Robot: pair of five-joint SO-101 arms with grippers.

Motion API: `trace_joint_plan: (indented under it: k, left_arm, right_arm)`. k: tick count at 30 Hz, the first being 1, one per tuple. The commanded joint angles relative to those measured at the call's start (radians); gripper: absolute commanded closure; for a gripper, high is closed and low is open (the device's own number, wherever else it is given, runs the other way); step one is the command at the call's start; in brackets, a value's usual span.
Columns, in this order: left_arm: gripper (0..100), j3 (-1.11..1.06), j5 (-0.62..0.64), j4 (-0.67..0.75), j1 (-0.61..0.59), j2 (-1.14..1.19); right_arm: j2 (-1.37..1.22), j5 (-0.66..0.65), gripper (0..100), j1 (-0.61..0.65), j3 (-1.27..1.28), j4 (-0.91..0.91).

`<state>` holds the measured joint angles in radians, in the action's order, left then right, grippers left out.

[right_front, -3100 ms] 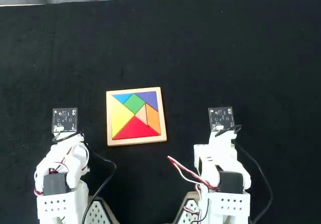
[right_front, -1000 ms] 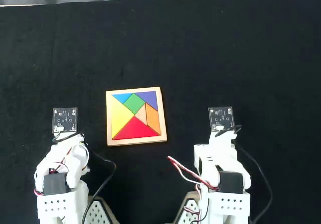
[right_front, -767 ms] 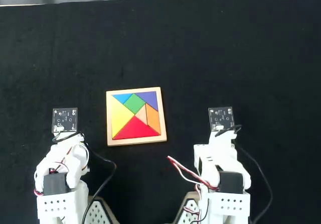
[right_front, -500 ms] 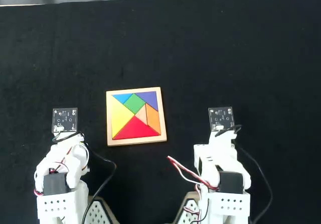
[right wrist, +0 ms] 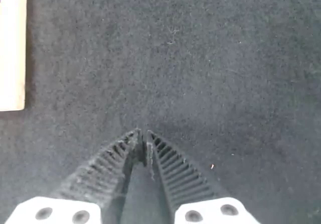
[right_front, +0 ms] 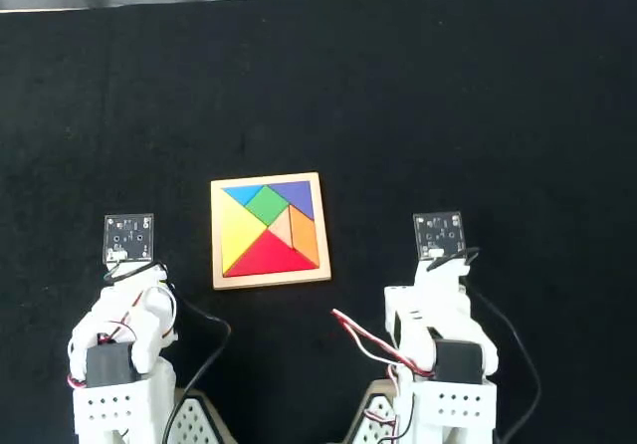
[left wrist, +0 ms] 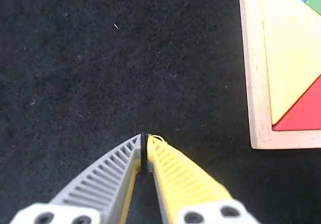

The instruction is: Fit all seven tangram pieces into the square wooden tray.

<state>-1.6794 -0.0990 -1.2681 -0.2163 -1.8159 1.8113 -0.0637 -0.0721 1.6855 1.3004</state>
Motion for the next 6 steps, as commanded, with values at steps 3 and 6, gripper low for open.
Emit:
trace_joint_plan:
  k: [3, 6]
  left_arm:
    - [97, -0.019, 0.014, -0.006, 0.004, -0.009]
    - [97, -0.019, 0.014, -0.006, 0.004, -0.009]
  right_arm:
    - [0.084, -0.005, 98.4, -0.018, -0.001, 0.008]
    - [0.084, -0.005, 98.4, -0.018, -0.001, 0.008]
